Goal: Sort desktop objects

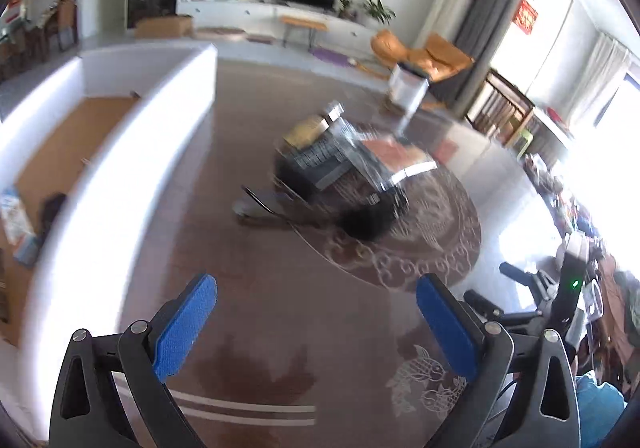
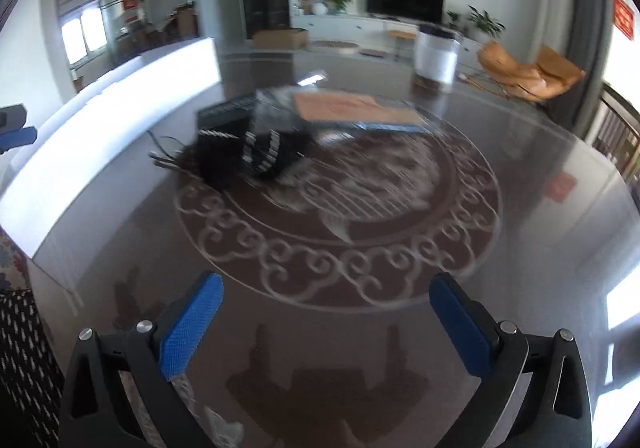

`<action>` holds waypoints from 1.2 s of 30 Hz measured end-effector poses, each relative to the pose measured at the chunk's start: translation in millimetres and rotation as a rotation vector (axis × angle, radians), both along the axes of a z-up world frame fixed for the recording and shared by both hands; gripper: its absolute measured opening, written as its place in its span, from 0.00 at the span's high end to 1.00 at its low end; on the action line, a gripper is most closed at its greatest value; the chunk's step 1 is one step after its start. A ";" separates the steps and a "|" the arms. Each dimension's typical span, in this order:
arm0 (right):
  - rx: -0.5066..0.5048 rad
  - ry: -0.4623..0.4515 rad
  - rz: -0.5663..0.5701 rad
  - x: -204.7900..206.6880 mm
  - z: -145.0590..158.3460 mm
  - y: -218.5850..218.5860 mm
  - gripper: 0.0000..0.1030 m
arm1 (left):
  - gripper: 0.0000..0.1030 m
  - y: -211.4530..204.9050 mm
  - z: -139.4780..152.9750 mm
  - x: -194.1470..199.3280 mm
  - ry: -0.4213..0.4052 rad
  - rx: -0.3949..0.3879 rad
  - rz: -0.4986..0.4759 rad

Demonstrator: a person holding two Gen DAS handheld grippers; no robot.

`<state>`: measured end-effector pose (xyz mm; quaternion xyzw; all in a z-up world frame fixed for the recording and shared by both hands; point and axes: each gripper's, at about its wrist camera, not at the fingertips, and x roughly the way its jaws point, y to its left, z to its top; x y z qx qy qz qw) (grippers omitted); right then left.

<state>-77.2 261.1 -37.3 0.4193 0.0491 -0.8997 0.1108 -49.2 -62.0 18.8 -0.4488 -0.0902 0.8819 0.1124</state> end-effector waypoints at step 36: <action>0.034 -0.071 -0.041 0.1 -28.1 -5.6 0.00 | 0.01 34.2 -86.6 0.4 -0.065 -0.115 0.121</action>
